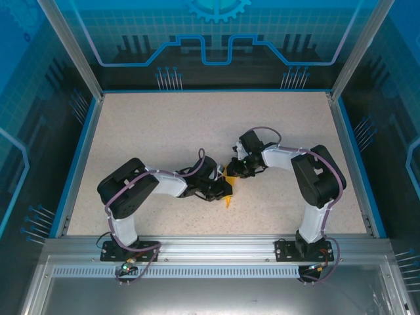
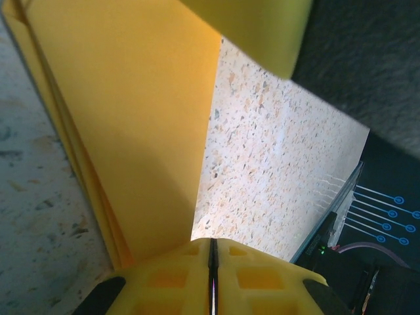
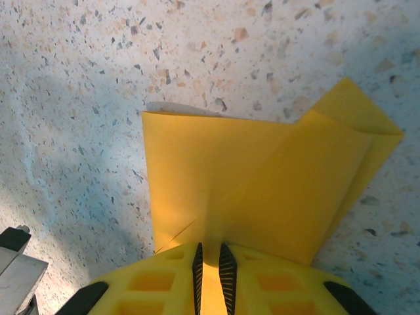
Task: Fold a paper plane with a square sheet of paper (fold left side to right side)
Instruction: Fold the wing for the fifth time at the center of the table.
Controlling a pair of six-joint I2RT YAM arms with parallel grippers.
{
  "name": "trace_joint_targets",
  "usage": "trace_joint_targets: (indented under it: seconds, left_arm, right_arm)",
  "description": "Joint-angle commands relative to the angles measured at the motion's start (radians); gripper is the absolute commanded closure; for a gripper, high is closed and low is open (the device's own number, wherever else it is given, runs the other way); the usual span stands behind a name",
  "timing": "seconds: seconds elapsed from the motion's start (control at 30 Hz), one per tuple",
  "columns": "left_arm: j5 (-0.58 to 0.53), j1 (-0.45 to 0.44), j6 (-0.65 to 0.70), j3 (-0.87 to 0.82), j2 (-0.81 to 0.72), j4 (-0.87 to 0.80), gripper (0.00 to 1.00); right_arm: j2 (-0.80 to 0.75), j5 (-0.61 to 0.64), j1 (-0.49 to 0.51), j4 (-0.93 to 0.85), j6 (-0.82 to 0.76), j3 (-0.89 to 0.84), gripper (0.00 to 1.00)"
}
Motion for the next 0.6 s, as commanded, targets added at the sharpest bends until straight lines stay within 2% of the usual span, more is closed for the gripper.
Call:
trace_joint_targets:
  seconds: [0.0,0.43,0.57]
  left_arm:
    - [0.005,-0.013,-0.023,-0.019,0.024,-0.021,0.89]
    - [-0.031,-0.017,-0.063,-0.071,0.027,-0.034,0.92]
    - [-0.042,-0.021,-0.077,-0.086,0.029,-0.041,0.94]
  right_arm:
    - [0.067,0.06,0.007,-0.088,-0.016,-0.022,0.8]
    - [0.059,0.066,0.007,-0.097,-0.022,-0.014,0.8]
    - [0.041,0.006,-0.001,-0.055,-0.033,-0.012,0.8]
